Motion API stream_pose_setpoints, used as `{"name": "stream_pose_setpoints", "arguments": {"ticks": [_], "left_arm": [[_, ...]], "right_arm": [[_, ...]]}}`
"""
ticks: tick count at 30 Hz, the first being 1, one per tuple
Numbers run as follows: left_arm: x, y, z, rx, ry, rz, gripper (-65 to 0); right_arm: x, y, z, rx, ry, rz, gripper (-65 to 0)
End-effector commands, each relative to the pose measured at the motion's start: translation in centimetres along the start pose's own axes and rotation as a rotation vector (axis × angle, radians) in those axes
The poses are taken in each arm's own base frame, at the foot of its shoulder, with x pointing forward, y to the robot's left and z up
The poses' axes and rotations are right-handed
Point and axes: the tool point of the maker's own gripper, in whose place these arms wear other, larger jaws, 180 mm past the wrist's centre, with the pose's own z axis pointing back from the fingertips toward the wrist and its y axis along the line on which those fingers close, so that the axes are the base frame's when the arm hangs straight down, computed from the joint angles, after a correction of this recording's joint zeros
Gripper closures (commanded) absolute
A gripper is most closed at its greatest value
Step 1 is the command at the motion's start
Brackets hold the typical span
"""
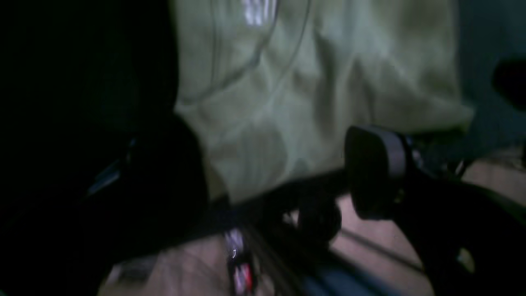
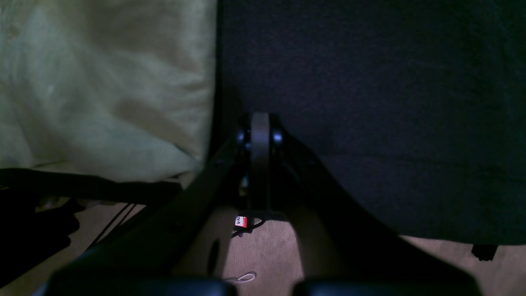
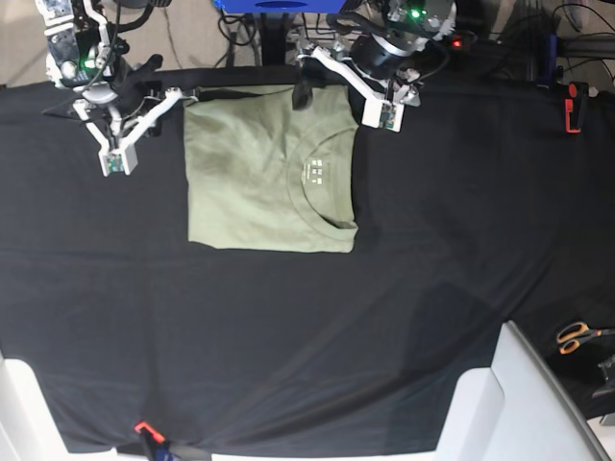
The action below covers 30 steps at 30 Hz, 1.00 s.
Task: Fold the T-shirt properly
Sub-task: 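Grasp the shirt's collar edge with both grippers and straighten it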
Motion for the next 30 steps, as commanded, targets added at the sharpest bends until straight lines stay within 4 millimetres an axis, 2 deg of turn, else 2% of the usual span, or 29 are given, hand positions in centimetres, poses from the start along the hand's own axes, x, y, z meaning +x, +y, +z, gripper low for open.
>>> {"name": "stream_pose_setpoints", "arguments": {"ticks": [1,4,7,17,20,30], "left_arm": [[-0.8,0.1,0.0,0.001,0.004,0.006,-60.9],[-2.4,0.5,-0.3,0.014,0.011,0.026,-60.9],[-2.7,0.7,-0.4,0.019,0.003,0.032,-60.9],[-1.5,0.4,0.1,0.016,-0.056,0.03,-60.9],[-0.4,0.1,0.4,0.009,-0.086,0.024,-60.9],[0.7,0.0,-0.2,0.005,-0.107,0.02,-60.7]], "right_arm": [[0.2,-0.2,0.1,-0.001,-0.011,0.006,0.0],[-0.2,-0.4,-0.1,-0.004,-0.001,0.004,0.0],[-0.3,-0.4,-0.2,-0.005,0.003,0.003,0.0],[0.0,-0.4,-0.2,-0.005,-0.003,0.004,0.0],[0.0,-0.4,-0.2,-0.005,-0.003,0.004,0.0],[0.1,-0.4,-0.2,-0.005,-0.004,0.004,0.0]]}}
